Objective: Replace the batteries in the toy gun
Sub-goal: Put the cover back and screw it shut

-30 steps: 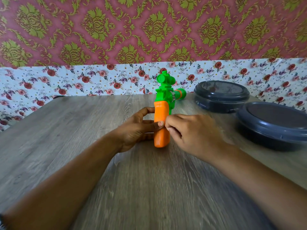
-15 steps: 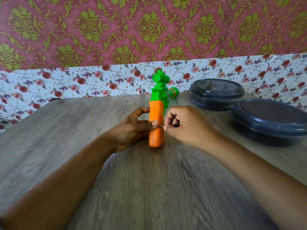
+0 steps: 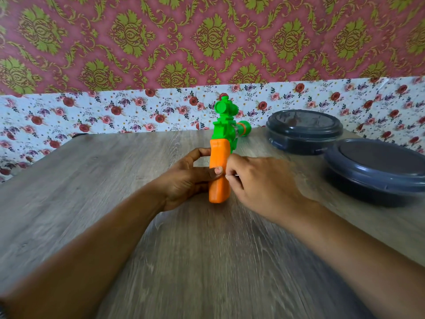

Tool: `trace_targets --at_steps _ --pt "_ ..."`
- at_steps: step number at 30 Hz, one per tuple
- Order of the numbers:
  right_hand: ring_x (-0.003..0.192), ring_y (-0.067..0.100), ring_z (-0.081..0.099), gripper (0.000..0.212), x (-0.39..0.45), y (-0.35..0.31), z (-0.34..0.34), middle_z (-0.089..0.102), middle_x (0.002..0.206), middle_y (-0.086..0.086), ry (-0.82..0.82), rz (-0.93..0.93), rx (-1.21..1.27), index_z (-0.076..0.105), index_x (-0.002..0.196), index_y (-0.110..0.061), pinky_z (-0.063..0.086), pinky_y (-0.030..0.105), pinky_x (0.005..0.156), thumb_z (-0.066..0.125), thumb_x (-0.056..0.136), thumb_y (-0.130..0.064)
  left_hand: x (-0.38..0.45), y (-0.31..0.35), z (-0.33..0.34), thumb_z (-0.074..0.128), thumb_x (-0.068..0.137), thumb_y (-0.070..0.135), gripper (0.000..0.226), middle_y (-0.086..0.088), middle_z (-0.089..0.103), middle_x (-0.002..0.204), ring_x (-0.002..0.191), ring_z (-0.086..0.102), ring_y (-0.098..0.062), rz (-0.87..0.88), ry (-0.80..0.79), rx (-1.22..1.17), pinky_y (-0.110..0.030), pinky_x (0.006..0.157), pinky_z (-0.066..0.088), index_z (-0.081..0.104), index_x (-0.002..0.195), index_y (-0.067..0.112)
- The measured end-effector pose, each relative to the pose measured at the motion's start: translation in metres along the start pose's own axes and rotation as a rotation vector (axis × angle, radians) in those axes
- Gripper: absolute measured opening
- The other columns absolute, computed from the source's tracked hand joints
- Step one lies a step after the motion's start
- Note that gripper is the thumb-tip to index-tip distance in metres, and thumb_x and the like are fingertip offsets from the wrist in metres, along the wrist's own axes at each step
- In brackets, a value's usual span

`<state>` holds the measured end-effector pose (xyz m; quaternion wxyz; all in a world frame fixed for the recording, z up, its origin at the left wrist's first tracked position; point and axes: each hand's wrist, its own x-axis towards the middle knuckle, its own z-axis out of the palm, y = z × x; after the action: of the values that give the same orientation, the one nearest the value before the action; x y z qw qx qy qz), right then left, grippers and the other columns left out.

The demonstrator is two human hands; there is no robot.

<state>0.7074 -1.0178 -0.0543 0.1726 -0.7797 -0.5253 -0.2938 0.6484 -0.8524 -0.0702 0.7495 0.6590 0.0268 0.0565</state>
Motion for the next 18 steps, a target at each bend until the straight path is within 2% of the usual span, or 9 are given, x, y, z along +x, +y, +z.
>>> trace_targets --at_steps 3,6,8,10,14,16,18 --pt "0.062 0.016 0.056 0.015 0.004 -0.008 0.002 0.060 0.064 -0.006 -0.058 0.394 0.315 0.056 0.068 -0.020 0.035 0.024 0.052 0.064 0.081 -0.019 0.001 0.000 0.001 0.065 0.069 0.012 0.047 -0.012 0.069 0.100 0.087 0.069 -0.019 0.000 0.003 0.017 -0.032 0.077 0.059 0.052 0.112 0.023" --pt "0.048 0.007 0.041 0.015 0.007 -0.006 0.004 0.047 0.055 -0.008 -0.172 0.750 0.759 0.058 0.069 -0.013 0.027 0.018 0.042 0.069 0.079 -0.017 0.000 0.003 0.002 0.066 0.068 0.013 0.054 -0.018 0.065 0.110 0.088 0.068 -0.019 -0.006 0.005 0.058 -0.028 0.075 0.058 0.050 0.119 0.022" --pt "0.044 0.009 0.035 0.017 0.007 -0.004 0.001 0.045 0.055 -0.003 -0.278 0.836 0.859 0.055 0.074 -0.012 0.024 0.021 0.042 0.067 0.080 -0.022 -0.001 0.003 0.001 0.066 0.068 0.014 0.059 -0.019 0.064 0.113 0.090 0.067 -0.019 -0.010 0.002 0.073 -0.027 0.075 0.058 0.049 0.124 0.021" --pt "0.046 0.011 0.039 0.016 0.007 -0.001 -0.002 0.049 0.056 0.000 -0.316 0.775 0.784 0.056 0.073 -0.011 0.026 0.023 0.045 0.066 0.079 -0.023 -0.002 0.003 0.002 0.066 0.068 0.014 0.059 -0.019 0.064 0.111 0.091 0.066 -0.021 -0.014 -0.001 0.059 -0.027 0.077 0.058 0.048 0.123 0.020" --pt "0.050 0.008 0.046 0.010 0.008 0.001 -0.006 0.052 0.053 -0.007 -0.210 0.481 0.537 0.056 0.066 -0.017 0.033 0.024 0.052 0.064 0.072 -0.014 -0.001 0.002 -0.001 0.064 0.070 0.012 0.055 -0.014 0.064 0.108 0.094 0.064 -0.024 -0.029 0.011 0.014 -0.032 0.080 0.056 0.048 0.121 0.020" --pt "0.056 0.010 0.050 0.010 0.006 0.001 -0.009 0.056 0.059 -0.007 -0.182 0.290 0.344 0.055 0.071 -0.021 0.035 0.026 0.054 0.062 0.076 -0.017 -0.001 0.001 -0.003 0.064 0.070 0.012 0.055 -0.012 0.064 0.108 0.095 0.064 -0.025 -0.035 0.010 -0.015 -0.035 0.085 0.054 0.048 0.122 0.020" --pt "0.063 0.020 0.056 0.004 0.004 0.000 -0.011 0.062 0.069 -0.003 -0.156 0.096 0.101 0.054 0.081 -0.020 0.035 0.028 0.054 0.056 0.084 -0.020 -0.001 0.000 -0.005 0.064 0.071 0.012 0.053 -0.012 0.064 0.107 0.096 0.063 -0.025 -0.033 0.008 -0.031 -0.037 0.087 0.053 0.049 0.120 0.020"
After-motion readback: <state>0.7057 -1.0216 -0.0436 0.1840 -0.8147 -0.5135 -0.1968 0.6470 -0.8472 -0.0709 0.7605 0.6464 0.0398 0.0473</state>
